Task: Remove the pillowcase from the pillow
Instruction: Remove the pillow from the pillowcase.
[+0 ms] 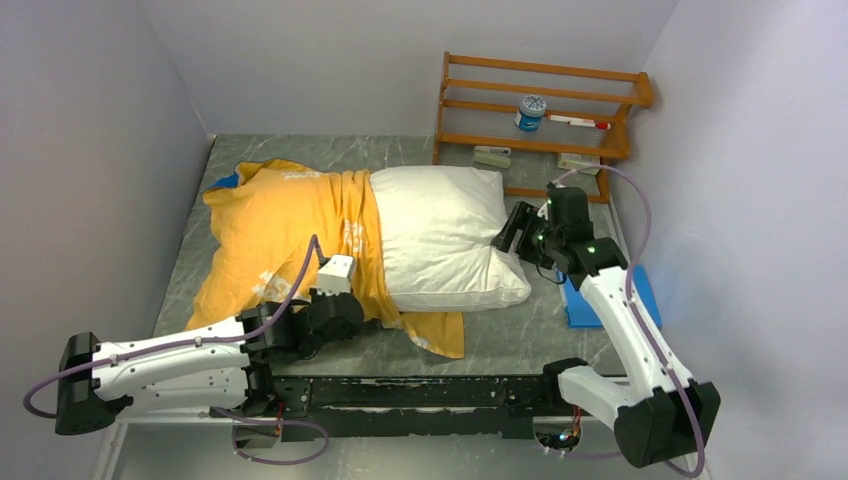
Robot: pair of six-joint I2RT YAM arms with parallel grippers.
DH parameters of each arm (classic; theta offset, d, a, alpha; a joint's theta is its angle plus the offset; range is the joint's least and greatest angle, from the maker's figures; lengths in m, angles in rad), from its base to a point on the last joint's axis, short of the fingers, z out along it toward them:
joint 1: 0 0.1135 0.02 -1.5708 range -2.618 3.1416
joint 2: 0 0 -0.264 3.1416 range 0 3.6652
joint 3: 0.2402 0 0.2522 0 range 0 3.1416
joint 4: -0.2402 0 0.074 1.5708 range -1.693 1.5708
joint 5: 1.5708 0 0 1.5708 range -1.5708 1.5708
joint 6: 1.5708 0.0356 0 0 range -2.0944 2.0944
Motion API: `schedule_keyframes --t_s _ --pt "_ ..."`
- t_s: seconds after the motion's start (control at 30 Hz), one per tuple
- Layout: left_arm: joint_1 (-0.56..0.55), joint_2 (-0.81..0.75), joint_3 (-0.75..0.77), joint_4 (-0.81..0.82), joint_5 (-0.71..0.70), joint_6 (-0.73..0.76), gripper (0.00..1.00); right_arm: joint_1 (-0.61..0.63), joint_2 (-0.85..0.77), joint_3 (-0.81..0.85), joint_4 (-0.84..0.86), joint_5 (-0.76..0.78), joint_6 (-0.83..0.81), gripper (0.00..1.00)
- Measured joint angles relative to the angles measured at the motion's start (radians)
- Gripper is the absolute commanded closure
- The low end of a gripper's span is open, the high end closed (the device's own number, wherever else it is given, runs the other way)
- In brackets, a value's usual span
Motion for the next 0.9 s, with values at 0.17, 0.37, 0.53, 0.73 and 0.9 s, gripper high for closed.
schedule_keyframes --t_s 0.17,0.37,0.53,0.73,0.9 --pt "0.000 0.020 -0.001 0.055 0.019 0.052 0.95 -0.008 -0.179 -0.033 -0.097 0.073 0.046 0.00" --pt "0.000 0.027 -0.026 0.130 0.032 0.092 0.95 -0.010 -0.445 -0.122 -0.178 0.080 0.155 0.02" --pt "-0.001 0.024 -0.043 0.153 0.039 0.102 0.95 -0.011 -0.562 -0.364 -0.071 -0.225 0.213 0.01" --pt "-0.002 -0.008 -0.045 0.152 0.042 0.102 0.95 -0.011 -0.589 -0.536 0.133 -0.428 0.343 0.00" --pt "-0.002 -0.014 -0.045 0.150 0.046 0.102 0.95 0.010 -0.471 -0.586 0.367 -0.465 0.457 0.36"
